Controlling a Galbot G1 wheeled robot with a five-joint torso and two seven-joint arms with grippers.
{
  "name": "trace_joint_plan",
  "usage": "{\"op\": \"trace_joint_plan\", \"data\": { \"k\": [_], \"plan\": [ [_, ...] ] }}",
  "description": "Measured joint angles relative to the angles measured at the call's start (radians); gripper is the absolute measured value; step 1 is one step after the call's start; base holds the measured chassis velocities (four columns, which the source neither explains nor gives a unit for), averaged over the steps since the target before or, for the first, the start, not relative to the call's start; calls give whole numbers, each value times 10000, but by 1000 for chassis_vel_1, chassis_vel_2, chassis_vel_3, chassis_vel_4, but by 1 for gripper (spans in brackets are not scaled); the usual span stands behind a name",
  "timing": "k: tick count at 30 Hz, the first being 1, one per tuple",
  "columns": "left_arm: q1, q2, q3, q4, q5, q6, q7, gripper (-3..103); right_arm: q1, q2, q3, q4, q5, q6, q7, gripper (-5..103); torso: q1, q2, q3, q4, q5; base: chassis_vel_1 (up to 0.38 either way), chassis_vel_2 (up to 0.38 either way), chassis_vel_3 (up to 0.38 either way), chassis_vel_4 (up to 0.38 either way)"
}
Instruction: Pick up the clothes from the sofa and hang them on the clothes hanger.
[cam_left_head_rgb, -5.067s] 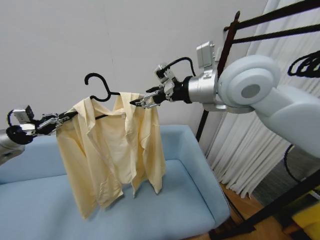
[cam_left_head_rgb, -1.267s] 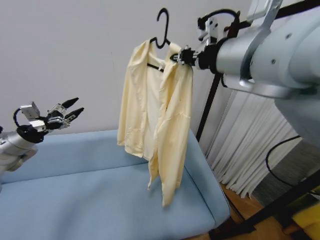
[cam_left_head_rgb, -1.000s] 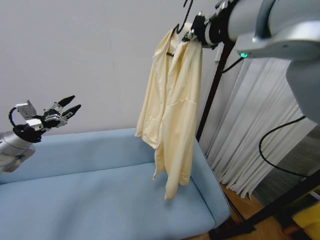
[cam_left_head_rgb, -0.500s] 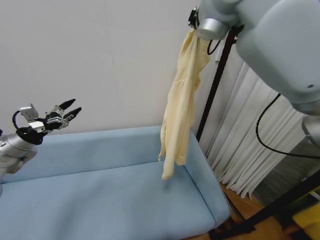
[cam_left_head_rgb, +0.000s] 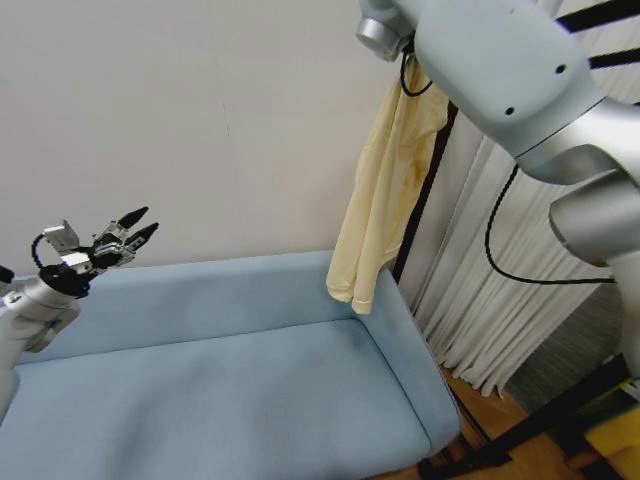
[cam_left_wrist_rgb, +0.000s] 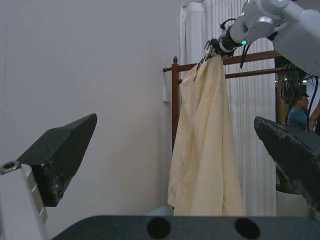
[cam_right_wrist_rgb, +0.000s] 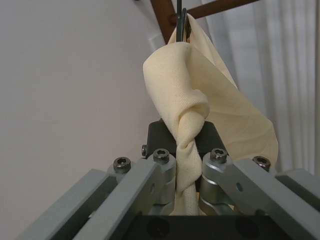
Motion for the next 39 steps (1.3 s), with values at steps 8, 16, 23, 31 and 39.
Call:
{"op": "trace_joint_plan", "data": {
  "k": [8,16,23,31,39],
  "plan": [
    [53,-247,-14,-22,28,0,34,100,-357,-757,-189,-641,-752,-324,-906,4,-1,0,-1,-5,4,0,0,0,0],
    [31,-456,29,-73,145,17,29,100,-376,-903,-178,-1829,-1429,-667,-1987,4,-1,0,-1,2,1,0,0,0,0],
    [12,-557,114,-62,237,34,19,100,-409,-1189,-226,-2249,-1627,-781,-2501,4,-1,0,-1,0,1,0,0,0,0],
    [-12,-617,191,-52,303,56,26,100,-579,-1562,-261,-2371,-1813,-818,-2891,4,-1,0,-2,-2,0,0,0,0,0],
    [-26,-628,201,-101,302,67,34,100,-591,-1667,-276,-2571,-1837,-876,-3109,4,-2,1,-2,-1,-2,0,0,0,0]
  ]
}}
